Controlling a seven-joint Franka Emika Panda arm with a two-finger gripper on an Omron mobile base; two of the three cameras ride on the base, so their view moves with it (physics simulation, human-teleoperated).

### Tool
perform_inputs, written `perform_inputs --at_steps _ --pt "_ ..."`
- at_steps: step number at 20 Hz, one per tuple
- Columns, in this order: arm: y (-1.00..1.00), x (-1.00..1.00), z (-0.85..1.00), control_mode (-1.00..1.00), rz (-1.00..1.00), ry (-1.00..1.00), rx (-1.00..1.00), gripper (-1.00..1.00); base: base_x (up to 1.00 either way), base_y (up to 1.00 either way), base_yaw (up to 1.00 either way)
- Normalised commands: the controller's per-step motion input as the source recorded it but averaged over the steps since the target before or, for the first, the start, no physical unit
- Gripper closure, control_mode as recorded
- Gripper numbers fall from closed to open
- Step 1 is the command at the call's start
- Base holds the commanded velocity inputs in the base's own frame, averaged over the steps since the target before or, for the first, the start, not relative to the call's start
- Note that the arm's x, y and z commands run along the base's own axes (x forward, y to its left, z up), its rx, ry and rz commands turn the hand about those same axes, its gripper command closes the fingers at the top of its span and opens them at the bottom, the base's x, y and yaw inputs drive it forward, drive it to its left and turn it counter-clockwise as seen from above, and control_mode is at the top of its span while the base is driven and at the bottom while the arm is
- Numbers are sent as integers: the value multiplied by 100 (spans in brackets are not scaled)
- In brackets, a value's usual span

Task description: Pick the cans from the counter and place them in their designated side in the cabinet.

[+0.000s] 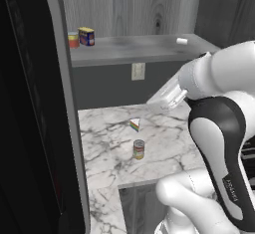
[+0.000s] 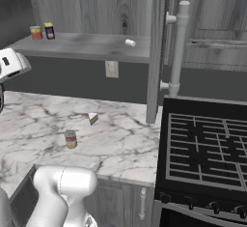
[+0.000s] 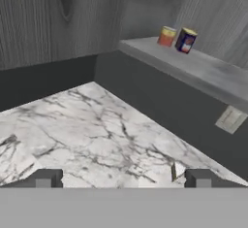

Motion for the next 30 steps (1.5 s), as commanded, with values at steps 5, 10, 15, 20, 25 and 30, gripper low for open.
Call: perform_inputs --at_steps 5,10,15,20,25,30 --pt "0 0 -34 -100 -3 33 -10 -100 0 0 0" --pt "0 0 -29 -100 -4 8 -3 -100 0 0 0" --pt "-6 2 -40 -100 -10 5 -3 -100 0 0 0" --pt "-15 2 -40 -100 -11 8 -2 -100 0 0 0" --pt "-13 6 -23 -100 -10 5 0 -100 0 0 0" --pt "-10 15 -17 -100 -9 5 0 -100 0 0 0"
